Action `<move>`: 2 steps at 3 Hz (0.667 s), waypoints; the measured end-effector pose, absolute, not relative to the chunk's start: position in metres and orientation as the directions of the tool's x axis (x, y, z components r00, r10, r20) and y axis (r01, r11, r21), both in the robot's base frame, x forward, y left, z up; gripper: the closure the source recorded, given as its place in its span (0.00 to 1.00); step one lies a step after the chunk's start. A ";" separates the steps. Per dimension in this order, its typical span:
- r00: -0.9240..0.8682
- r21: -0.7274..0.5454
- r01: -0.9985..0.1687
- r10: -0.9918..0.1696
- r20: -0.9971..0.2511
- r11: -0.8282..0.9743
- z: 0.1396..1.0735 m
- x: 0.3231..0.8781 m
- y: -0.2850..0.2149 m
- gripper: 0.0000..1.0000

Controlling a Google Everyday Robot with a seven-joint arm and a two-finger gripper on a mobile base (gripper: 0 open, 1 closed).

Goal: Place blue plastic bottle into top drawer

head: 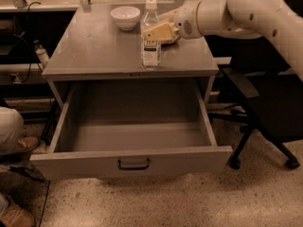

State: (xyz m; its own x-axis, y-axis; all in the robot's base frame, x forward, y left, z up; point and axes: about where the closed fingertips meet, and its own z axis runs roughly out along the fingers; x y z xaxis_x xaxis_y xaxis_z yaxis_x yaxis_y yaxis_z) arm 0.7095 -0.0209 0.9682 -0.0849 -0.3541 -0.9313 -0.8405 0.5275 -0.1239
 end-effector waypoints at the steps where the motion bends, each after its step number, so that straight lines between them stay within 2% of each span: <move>1: -0.175 -0.094 -0.846 -0.439 -0.881 0.524 0.946 0.685 -0.036 1.00; 2: -0.174 -0.094 -0.846 -0.439 -0.881 0.524 0.946 0.685 -0.036 1.00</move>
Offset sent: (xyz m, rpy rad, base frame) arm -0.0211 -0.0151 -0.0167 -0.0800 0.0764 -0.0108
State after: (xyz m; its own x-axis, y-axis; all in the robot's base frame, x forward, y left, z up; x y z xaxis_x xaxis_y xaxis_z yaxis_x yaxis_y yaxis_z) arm 0.6848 -0.0363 0.9465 -0.1743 -0.4392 -0.8813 -0.8465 0.5241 -0.0937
